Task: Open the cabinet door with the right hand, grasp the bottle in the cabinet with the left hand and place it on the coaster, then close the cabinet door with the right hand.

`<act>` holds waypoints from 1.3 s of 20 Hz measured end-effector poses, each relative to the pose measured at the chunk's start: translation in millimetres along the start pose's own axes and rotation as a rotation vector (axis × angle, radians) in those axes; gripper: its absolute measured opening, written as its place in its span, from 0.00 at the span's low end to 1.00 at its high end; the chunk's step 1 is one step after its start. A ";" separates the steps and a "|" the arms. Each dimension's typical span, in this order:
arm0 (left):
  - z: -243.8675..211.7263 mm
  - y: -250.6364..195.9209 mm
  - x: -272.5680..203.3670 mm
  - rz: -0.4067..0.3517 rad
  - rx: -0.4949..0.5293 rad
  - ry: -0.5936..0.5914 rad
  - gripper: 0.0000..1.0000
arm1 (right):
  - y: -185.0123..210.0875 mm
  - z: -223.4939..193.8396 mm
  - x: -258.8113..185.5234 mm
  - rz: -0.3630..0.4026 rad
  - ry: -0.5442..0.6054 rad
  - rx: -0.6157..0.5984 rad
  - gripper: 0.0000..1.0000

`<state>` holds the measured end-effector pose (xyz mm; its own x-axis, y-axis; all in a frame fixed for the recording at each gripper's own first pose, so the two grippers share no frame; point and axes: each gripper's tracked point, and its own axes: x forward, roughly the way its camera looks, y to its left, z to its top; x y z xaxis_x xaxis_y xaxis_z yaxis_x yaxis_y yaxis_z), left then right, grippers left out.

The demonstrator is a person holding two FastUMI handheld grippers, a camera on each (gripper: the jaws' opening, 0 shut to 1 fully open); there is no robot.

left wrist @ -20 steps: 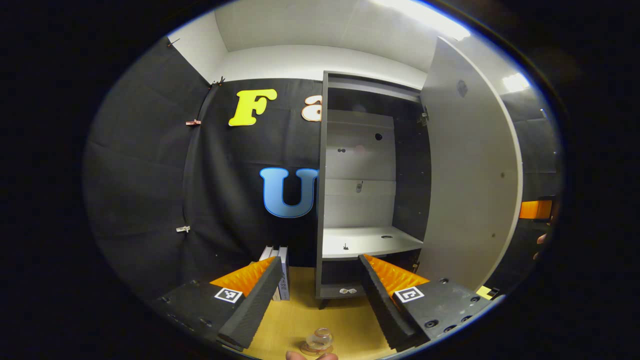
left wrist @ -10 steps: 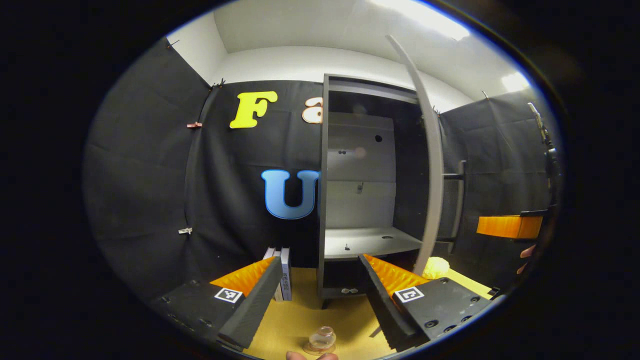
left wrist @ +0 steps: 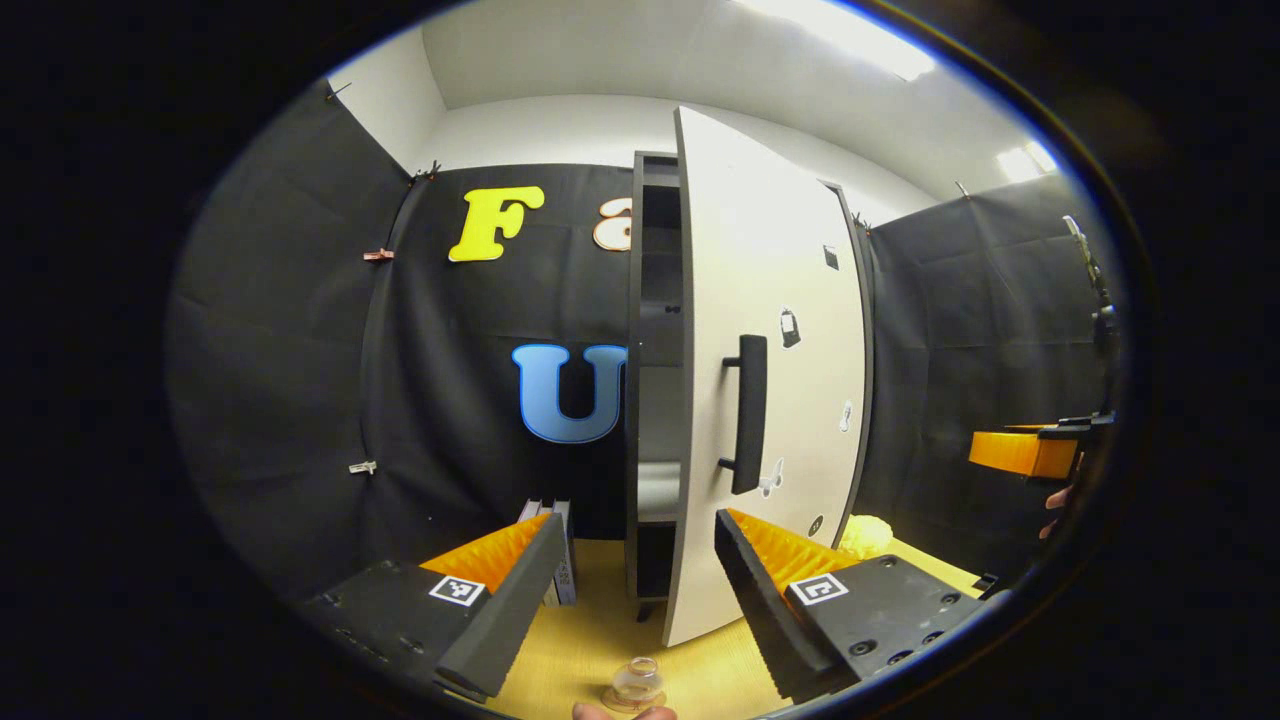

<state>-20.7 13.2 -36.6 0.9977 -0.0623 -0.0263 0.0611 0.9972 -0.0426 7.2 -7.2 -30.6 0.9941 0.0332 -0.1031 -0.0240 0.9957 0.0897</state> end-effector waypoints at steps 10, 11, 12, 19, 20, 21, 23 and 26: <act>-0.6 -15.5 4.9 -0.027 0.031 0.005 0.95 | -13.9 2.0 -0.4 -0.028 -0.024 -0.070 0.98; 0.2 -15.3 5.0 -0.026 0.032 0.006 0.95 | -15.0 2.0 -1.9 -0.030 -0.026 -0.073 0.98; -0.1 -16.0 5.1 -0.026 0.032 0.004 0.95 | -16.3 2.3 -2.2 -0.032 -0.027 -0.076 0.98; 1.2 -15.3 2.6 -0.019 0.042 0.002 0.95 | -26.8 0.3 -3.4 -0.057 -0.034 -0.126 0.97; 0.6 -15.8 1.7 -0.018 0.038 0.003 0.95 | -26.9 -0.3 -3.3 -0.057 -0.036 -0.134 0.98; 0.4 -14.2 1.6 -0.017 0.035 0.004 0.95 | -27.0 -0.8 -3.6 -0.056 -0.038 -0.140 0.98; 0.8 -14.2 0.9 -0.014 0.031 0.004 0.95 | -28.4 -0.5 -5.6 -0.055 -0.044 -0.154 0.97; 0.9 -13.7 1.6 -0.013 0.028 0.004 0.95 | -29.0 -2.3 -6.6 -0.052 -0.045 -0.163 0.98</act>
<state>-20.0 -0.5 -35.1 0.9967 -0.0754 -0.0304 0.0750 0.9971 -0.0145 1.1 -36.1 -34.9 0.9981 -0.0194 -0.0587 0.0149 0.9969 -0.0772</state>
